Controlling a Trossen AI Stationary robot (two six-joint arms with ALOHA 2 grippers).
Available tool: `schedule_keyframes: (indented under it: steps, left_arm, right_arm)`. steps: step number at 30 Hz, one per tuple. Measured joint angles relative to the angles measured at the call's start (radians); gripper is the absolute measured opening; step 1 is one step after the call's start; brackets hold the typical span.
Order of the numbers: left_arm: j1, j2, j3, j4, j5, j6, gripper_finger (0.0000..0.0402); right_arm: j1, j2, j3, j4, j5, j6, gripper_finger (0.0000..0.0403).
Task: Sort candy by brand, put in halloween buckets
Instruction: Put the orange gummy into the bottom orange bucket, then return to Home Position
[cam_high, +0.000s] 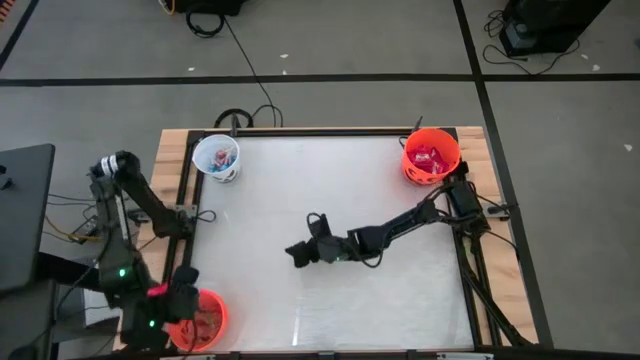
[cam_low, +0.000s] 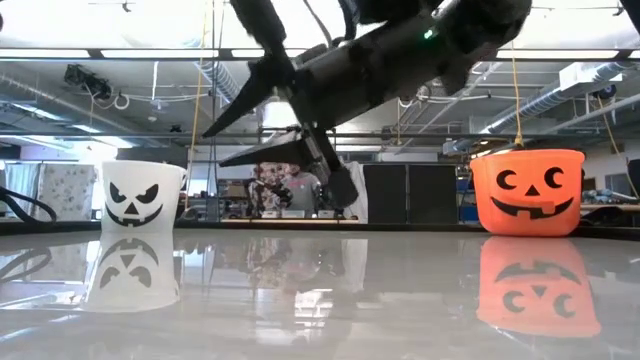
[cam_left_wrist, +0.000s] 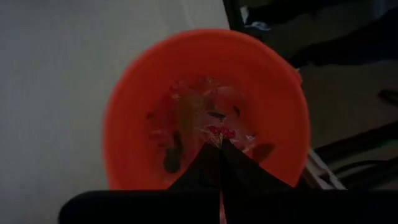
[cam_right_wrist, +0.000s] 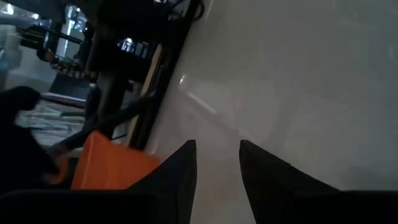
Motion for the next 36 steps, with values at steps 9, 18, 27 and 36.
schedule_keyframes:
  steps: [9, 18, 27, 36]
  left_arm:
    - [0.021, 0.163, -0.002, 0.02, -0.048, 0.046, 0.0]
    - [0.069, 0.2, -0.158, 0.249, 0.01, 0.015, 0.0]
    - [0.065, 0.174, -0.14, 0.277, -0.015, -0.047, 0.0046]
    - [0.05, 0.069, -0.07, 0.274, -0.052, -0.018, 0.0075]
  right_arm:
    - [0.097, 0.0, 0.0, 0.0, 0.15, 0.11, 0.0133]
    - [0.173, 0.0, 0.023, 0.02, 0.262, 0.098, 0.0132]
    - [0.214, 0.0, 0.098, -0.025, 0.307, 0.011, 0.0132]
    - [0.214, 0.0, 0.197, -0.072, 0.238, -0.101, 0.013]
